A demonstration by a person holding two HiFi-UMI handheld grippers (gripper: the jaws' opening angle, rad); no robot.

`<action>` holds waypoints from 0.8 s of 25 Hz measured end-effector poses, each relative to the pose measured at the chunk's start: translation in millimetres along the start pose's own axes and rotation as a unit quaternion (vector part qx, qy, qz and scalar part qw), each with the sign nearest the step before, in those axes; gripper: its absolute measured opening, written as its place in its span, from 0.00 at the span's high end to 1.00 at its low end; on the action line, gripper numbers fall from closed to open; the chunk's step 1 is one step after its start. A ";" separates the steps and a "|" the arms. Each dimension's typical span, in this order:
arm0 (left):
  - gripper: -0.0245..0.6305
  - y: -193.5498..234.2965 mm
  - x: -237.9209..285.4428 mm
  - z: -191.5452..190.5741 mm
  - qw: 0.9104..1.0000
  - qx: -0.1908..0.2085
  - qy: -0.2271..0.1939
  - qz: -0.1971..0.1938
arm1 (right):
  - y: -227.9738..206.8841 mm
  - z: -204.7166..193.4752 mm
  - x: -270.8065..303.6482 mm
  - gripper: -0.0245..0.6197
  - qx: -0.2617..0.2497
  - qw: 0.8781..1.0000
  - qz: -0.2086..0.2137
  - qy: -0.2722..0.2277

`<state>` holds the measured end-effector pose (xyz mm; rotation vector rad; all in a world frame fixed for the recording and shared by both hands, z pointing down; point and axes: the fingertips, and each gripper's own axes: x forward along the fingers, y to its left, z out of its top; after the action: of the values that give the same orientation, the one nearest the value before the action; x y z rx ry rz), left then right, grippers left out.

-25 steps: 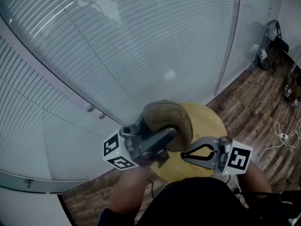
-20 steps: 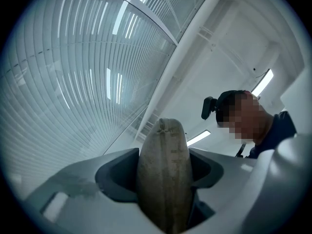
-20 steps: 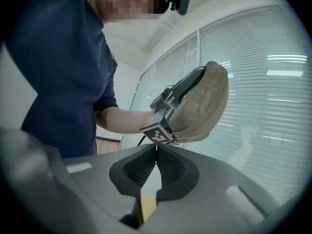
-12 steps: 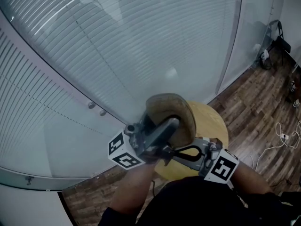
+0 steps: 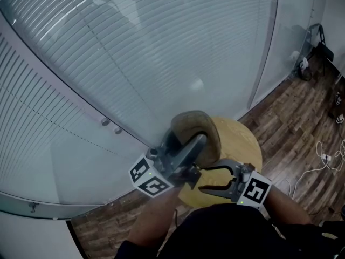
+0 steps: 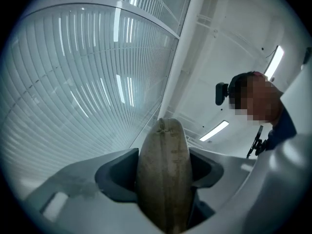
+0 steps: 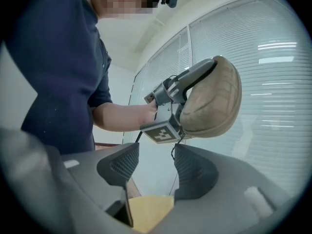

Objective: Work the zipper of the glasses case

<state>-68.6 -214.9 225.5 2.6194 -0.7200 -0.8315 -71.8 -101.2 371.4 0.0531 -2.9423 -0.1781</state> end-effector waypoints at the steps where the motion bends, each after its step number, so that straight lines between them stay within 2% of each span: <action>1: 0.51 4.8 -1.7 -3.8 1.000 0.013 0.010 0.013 | -1.0 -2.1 -1.4 0.59 0.001 1.000 -0.003 0.002; 4: 0.51 16.9 -7.3 -17.4 0.995 0.069 0.052 0.058 | -9.0 -10.1 -12.1 0.59 0.004 1.000 -0.021 0.007; 6: 0.51 23.9 -9.6 -24.0 0.990 0.083 0.068 0.087 | -20.4 -16.3 -26.9 0.59 0.004 0.999 -0.041 0.011; 8: 0.51 29.8 -10.8 -26.9 0.988 0.086 0.073 0.106 | -38.9 -19.2 -45.1 0.59 0.003 0.997 -0.076 0.008; 10: 0.51 38.5 -15.2 -30.5 0.982 0.113 0.086 0.123 | -63.5 -19.9 -62.9 0.60 0.003 0.992 -0.130 -0.002; 13: 0.50 55.1 -27.2 -43.4 0.963 0.178 0.125 0.158 | -102.6 -29.4 -95.1 0.64 0.020 0.972 -0.234 -0.007; 15: 0.50 58.8 -35.3 -52.2 0.954 0.200 0.143 0.171 | -120.2 -37.5 -119.3 0.65 0.045 0.954 -0.295 -0.015; 20: 0.50 66.1 -61.3 -81.3 0.948 0.199 0.169 0.185 | -127.0 -63.1 -160.2 0.78 0.118 0.914 -0.384 -0.052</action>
<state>-87.4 -226.0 345.0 2.7183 -1.3286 -0.1291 100.7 -226.9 386.9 1.2668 -2.8480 0.0771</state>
